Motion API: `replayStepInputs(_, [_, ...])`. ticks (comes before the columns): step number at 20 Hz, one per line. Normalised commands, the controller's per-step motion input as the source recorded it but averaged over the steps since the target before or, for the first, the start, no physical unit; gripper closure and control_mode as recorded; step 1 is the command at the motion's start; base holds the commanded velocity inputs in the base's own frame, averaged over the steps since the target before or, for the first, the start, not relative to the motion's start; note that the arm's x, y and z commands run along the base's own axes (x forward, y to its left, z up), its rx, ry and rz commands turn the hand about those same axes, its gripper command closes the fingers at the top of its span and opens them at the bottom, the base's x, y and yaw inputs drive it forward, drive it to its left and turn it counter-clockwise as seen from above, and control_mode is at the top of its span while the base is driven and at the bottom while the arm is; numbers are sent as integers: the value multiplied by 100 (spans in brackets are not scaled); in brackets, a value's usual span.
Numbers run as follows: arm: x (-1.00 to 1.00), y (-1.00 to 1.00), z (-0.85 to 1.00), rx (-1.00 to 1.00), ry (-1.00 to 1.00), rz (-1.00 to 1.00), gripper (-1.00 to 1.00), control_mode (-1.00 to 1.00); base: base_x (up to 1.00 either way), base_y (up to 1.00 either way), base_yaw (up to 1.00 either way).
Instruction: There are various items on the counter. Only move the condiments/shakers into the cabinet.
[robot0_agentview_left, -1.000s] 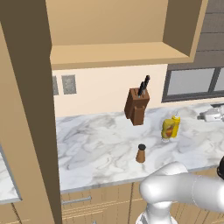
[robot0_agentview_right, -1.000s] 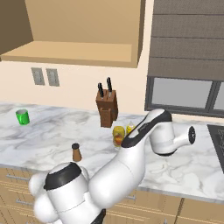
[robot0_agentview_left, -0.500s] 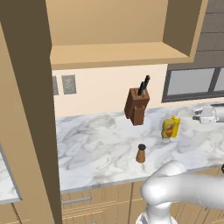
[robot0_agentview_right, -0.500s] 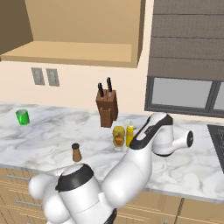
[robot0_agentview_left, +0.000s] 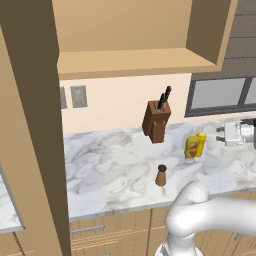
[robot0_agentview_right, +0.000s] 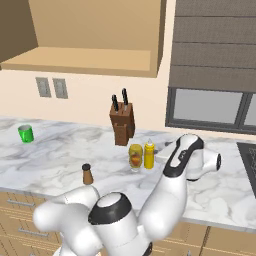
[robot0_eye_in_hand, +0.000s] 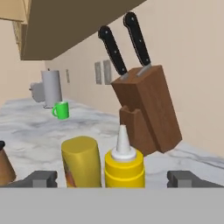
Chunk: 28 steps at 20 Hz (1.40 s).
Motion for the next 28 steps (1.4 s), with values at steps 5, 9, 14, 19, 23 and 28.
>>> replayStepInputs(5, [29, 0, -24, -1, 0, 4, -100, -100, 0, 0, 0])
replayStepInputs(9, [33, 8, -27, -1, 1, 0, -100, -100, 0, 0, 0])
replayStepInputs(14, [6, 13, -13, 0, 1, 0, -100, -100, 0, 0, 0])
replayStepInputs(19, [-14, 24, -1, 0, 0, 1, -100, -100, 0, 0, 0])
replayStepInputs(23, [-31, 24, 0, 0, 2, 0, -100, -100, 0, 0, 0])
replayStepInputs(28, [-25, 24, 0, -2, 3, 0, -100, -100, 0, 0, 0])
